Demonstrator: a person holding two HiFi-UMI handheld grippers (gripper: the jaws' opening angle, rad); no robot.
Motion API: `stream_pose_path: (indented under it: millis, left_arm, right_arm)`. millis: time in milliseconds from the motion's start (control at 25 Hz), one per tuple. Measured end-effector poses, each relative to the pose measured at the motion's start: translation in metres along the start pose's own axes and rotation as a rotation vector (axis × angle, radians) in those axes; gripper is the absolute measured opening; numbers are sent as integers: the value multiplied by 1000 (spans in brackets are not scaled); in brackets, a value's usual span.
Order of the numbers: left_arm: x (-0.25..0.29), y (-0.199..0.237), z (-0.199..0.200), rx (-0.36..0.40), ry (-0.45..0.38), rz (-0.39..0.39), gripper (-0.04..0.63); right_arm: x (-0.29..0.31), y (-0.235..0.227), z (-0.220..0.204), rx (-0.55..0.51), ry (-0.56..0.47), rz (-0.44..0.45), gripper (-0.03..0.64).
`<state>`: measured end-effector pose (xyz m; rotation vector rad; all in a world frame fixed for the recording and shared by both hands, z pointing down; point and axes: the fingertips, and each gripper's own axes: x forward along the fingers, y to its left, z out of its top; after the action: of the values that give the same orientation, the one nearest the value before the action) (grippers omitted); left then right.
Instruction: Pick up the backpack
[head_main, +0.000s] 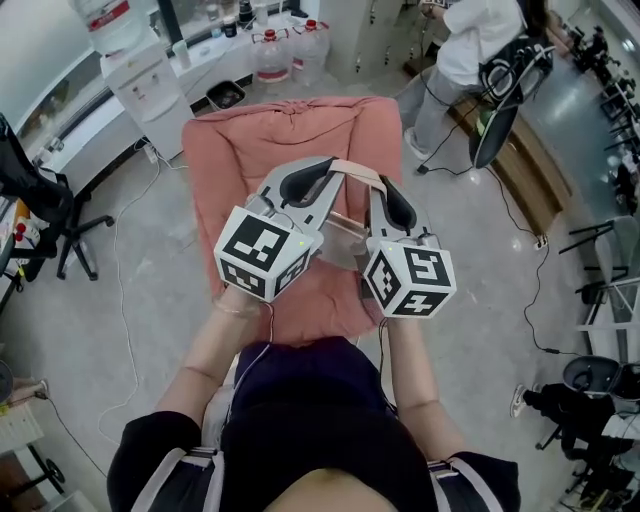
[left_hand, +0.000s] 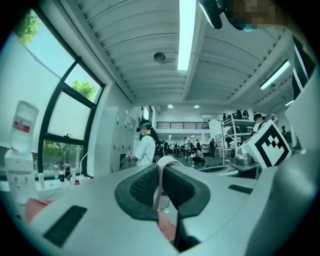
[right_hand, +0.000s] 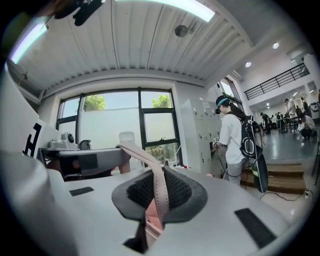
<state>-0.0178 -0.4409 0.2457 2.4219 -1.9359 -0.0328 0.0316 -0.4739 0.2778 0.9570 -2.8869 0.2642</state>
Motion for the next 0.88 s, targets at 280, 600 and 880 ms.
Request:
stream_pose_path:
  millis: [280,600,880]
  left_arm:
    - [-22,7,33,10,-81,43,38]
    - [-30,17,33,19,-76,96,38]
    - [-32,18,25,2,-67,109,38]
  right_arm:
    - [-1,28,28,59,-77,75,44]
    - [8,39,25,86,-70,133,44]
    - [10,40,17,79,-56,145,44]
